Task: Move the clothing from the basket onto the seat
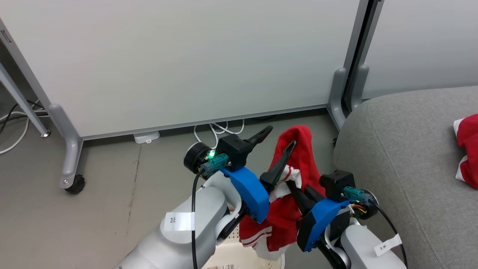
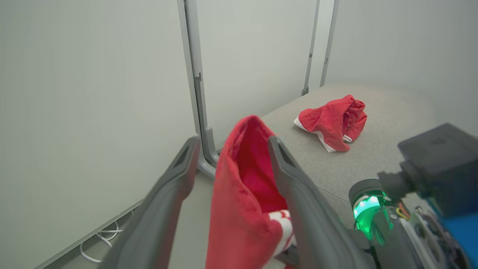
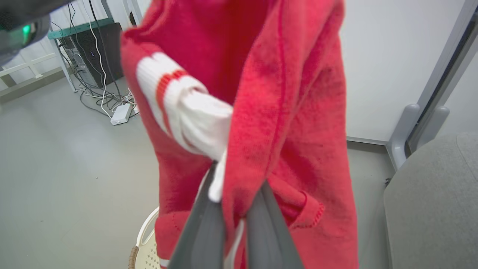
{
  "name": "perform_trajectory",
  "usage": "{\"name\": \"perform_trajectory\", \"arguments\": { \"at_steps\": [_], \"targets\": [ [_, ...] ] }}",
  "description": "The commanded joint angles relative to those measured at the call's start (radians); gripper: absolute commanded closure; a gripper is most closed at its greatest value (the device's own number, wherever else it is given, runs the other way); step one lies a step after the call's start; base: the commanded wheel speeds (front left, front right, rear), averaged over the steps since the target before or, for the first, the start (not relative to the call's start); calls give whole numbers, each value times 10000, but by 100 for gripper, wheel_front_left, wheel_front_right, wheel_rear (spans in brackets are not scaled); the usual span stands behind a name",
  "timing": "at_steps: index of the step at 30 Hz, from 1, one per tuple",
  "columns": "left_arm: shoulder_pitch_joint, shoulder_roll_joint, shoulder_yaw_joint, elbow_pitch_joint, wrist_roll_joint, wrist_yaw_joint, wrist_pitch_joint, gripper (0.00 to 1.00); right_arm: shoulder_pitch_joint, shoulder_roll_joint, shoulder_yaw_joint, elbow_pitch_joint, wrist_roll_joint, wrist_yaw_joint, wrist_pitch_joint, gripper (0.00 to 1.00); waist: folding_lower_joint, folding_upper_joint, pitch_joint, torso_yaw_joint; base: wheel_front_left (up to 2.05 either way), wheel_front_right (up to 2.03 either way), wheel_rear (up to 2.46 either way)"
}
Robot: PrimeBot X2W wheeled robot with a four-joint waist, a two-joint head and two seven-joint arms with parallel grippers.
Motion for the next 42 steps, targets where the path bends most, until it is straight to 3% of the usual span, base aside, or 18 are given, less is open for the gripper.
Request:
{"name": "perform_trajectory", "arguments": {
  "at_steps": [1, 11, 19, 30, 42],
  "targets": [
    [170, -2, 119, 25, 120, -25, -44, 0, -132, -16, -58, -7, -13, 3, -51, 100, 0, 0, 2, 6, 0, 0, 0],
    [1876, 377, 1323, -715, 847, -25, -36, 0, 81, -16, -428, -118, -222, 3, -59, 100, 0, 0, 81, 85, 0, 0, 0],
    [3425, 825, 2852, -1887, 2180, -25, -36, 0, 203, -16, -726, -296, -420, 3, 43, 100, 0, 0, 178, 170, 0, 0, 0],
    [5086, 771, 4705, -2831, 3518, -25, -37, 0, 387, -16, -924, -540, -518, 3, 157, 100, 0, 0, 235, 217, 0, 0, 0],
    [5870, 733, 5359, -3154, 3847, -25, -37, 0, 508, -16, -1062, -657, -559, 3, 209, 100, 0, 0, 215, 217, 0, 0, 0]
  ]
}}
